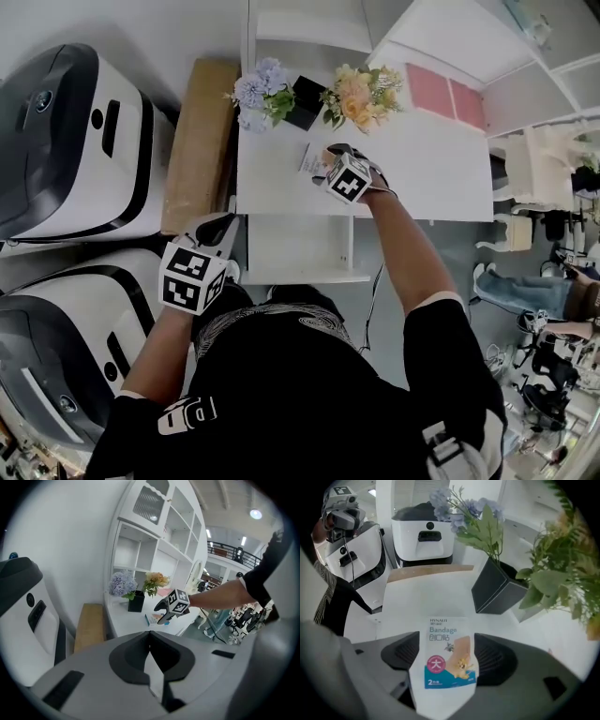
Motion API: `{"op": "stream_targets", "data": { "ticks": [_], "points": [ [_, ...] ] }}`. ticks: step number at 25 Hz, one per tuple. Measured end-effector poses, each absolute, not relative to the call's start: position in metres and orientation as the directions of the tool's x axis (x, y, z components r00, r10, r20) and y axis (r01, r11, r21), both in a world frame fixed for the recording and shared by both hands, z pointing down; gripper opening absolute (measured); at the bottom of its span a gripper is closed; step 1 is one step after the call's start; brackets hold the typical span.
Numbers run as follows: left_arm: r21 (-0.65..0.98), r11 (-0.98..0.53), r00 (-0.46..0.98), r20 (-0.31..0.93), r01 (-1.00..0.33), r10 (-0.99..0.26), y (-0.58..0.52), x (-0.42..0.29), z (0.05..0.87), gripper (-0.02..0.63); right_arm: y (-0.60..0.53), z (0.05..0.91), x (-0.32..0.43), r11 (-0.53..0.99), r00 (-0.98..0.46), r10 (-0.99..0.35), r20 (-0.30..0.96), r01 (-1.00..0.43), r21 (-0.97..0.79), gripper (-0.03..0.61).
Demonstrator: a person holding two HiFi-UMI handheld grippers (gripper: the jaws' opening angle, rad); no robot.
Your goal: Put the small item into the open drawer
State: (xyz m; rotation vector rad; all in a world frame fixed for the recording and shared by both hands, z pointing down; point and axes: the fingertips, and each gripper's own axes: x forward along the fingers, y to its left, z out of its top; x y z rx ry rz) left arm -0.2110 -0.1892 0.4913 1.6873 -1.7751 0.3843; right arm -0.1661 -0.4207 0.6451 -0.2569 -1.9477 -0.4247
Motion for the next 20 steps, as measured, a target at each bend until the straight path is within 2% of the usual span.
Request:
{"op": "stream_targets", "data": {
  "ticks": [4,11,15,20],
  "points": [
    [0.228,0.150,0.030,0.634,-0.962,-0.773,-0.186,-0.211,0.495,0.014,-0.426,0.660,-0.172,0.890,-0.346,0.008,0.938,0.430,0.150,0.388],
    [0.246,0.178,0.020,0.636,-0.953,-0.771,-0.183,-0.213,0.497,0.014,-0.429,0.686,-0.162,0.890,-0.215,0.054,0.975,0.452,0.050,0.390],
    [0.248,0.185,0.016,0.636,-0.951,-0.772,-0.182,-0.217,0.496,0.014,-0.430,0.689,-0.163,0.904,-0.203,0.092,0.975,0.428,0.004,0.398],
    [0.256,0.178,0.024,0.631,-0.950,-0.776,-0.181,-0.220,0.495,0.014,-0.436,0.689,-0.171,0.911,-0.197,0.063,0.978,0.412,0.024,0.413]
  ]
}}
